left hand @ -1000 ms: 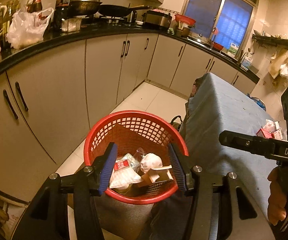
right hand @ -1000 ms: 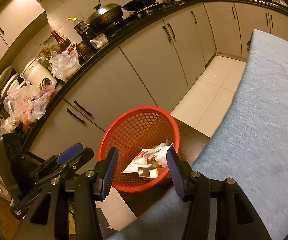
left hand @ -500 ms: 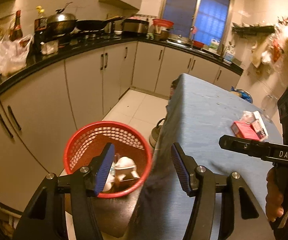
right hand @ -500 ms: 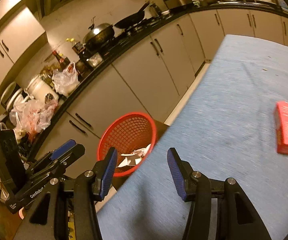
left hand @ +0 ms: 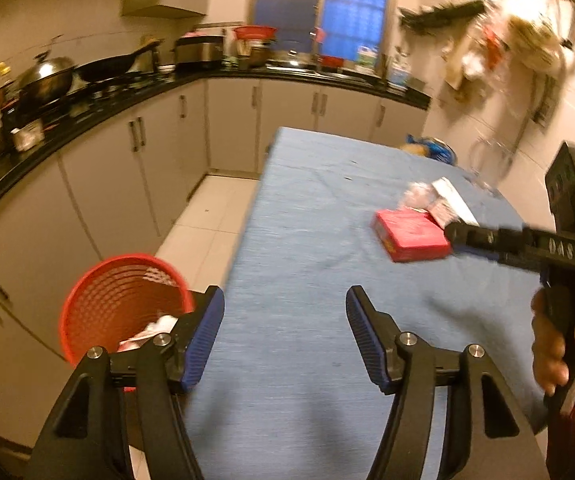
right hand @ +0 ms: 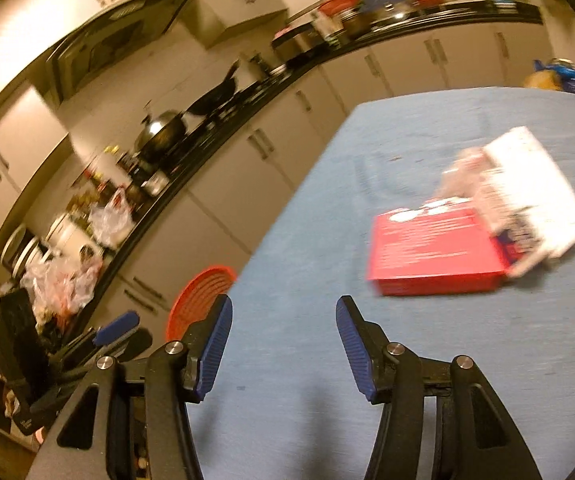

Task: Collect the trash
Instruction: 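Move both tools back over the table toward the red box and white boxes, then grasp the white barcode box with the right tool while the left tool grasps the red box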

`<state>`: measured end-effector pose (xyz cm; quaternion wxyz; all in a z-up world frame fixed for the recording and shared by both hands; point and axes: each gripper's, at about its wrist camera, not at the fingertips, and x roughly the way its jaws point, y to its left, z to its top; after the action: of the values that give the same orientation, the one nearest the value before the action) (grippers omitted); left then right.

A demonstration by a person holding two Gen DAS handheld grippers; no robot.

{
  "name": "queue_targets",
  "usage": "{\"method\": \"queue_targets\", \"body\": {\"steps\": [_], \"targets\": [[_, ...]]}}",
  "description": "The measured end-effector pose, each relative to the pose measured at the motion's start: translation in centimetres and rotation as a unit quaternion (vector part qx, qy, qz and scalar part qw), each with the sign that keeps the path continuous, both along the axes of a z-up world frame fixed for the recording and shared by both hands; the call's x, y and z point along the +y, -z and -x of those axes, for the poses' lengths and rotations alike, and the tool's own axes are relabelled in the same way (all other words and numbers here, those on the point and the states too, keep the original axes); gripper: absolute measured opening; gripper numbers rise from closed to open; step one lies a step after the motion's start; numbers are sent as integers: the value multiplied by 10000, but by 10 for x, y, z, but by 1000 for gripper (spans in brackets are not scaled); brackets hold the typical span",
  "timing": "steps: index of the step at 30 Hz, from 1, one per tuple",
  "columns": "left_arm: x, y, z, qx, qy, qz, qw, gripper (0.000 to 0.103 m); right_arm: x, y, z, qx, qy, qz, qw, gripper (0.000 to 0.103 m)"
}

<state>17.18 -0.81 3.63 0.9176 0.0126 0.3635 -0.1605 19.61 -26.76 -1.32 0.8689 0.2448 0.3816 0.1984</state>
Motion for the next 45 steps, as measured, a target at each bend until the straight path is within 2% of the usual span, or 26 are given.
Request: {"method": "queue_targets", "body": {"steps": [10, 15, 19, 22, 26, 29, 30, 31, 33, 34, 36, 38, 42, 45], "targets": [[-86, 18, -11, 439, 751, -122, 9961, 65, -119, 2, 0, 120, 1207, 82, 9926, 64], [-115, 26, -26, 656, 933, -141, 9934, 66, -160, 14, -29, 351, 1700, 294, 9844, 65], [-123, 34, -37, 808, 964, -149, 9919, 66, -181, 33, -57, 642, 1850, 382, 9799, 65], [-124, 40, -43, 860, 972, -166, 9914, 66, -185, 48, -73, 746, 1799, 177, 9807, 65], [-124, 48, -49, 916, 944, -198, 9911, 66, -175, 57, -81, 733, 1370, -60, 9878, 66], [-121, 49, -53, 944, 910, -148, 9913, 66, -161, 54, -78, 879, 544, -486, 9935, 66], [-121, 49, -54, 940, 909, -138, 9913, 66, -156, 48, -73, 781, 230, -649, 9946, 65], [-121, 50, -57, 949, 894, -145, 9914, 67, -154, 41, -68, 634, 147, -667, 9956, 65], [-121, 52, -61, 978, 856, -149, 9914, 67, -153, 35, -66, 514, 162, -623, 9966, 61], [-121, 53, -63, 996, 841, -137, 9914, 67, -152, 36, -68, 498, 154, -669, 9964, 48], [-122, 52, -67, 1007, 821, -110, 9915, 67, -149, 45, -69, 643, 201, -602, 9959, 40], [-123, 52, -67, 999, 818, -93, 9916, 67, -148, 55, -70, 771, 309, -590, 9948, 39], [-127, 49, -74, 967, 803, -103, 9920, 67, -155, 56, -72, 711, 580, -618, 9939, 39], [-130, 49, -82, 1006, 787, -90, 9918, 67, -159, 64, -73, 788, 692, -836, 9910, 39]]}}
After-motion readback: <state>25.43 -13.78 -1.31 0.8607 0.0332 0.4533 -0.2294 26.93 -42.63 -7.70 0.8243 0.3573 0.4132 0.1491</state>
